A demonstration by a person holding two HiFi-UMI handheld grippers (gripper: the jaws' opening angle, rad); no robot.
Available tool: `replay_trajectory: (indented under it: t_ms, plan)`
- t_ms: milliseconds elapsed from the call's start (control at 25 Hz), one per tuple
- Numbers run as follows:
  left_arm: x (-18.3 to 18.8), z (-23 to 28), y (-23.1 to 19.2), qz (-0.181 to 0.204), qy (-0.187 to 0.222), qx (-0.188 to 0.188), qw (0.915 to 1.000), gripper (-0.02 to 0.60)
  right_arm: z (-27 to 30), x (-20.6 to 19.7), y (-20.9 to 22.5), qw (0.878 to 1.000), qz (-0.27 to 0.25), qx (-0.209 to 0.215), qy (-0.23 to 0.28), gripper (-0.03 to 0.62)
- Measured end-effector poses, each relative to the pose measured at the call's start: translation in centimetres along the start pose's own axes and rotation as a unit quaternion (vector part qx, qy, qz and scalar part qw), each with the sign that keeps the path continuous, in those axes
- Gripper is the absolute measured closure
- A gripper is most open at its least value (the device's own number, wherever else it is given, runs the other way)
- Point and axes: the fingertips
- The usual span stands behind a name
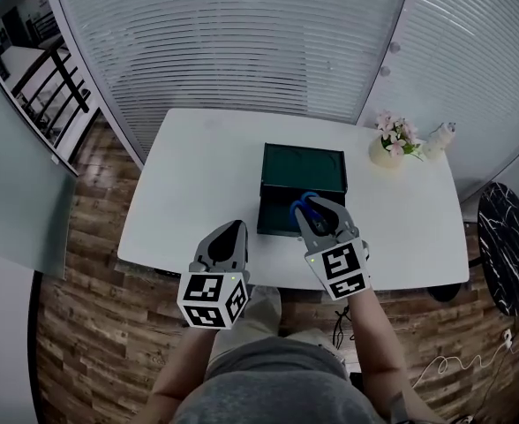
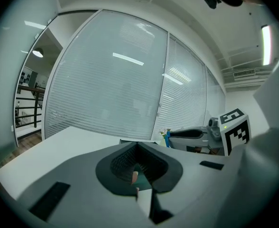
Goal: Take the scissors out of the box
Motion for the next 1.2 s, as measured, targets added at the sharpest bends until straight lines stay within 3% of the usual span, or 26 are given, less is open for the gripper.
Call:
replay_trajectory:
  t_ms: [320, 720, 1200]
  plan:
    - [-0.5, -1.2, 2.3, 0.013, 0.007, -0.018, 0.9997, 0.577, -4.9, 1.2, -1.3, 0.998, 0.037, -0.032, 0.046, 0.516]
    - [-1.1, -2.6, 3.6, 0.025, 0.017, -0.030, 0.9991, 0.577, -9.4, 0.0, -2.6, 0.991, 0.087, -0.066, 0.079, 0.516]
    - [-1.0, -2.8, 4.1, 0.023, 0.025, -0.031, 0.9989, 0.577, -10.5, -1.2, -2.5, 0.987, 0.119, -0.061, 0.087, 0.516]
Point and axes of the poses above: the fingertips, and each gripper's own axes: z forward along the fingers, y to its right, x out of its top, and after that the axes turned 15 degrees about -y, right-handed
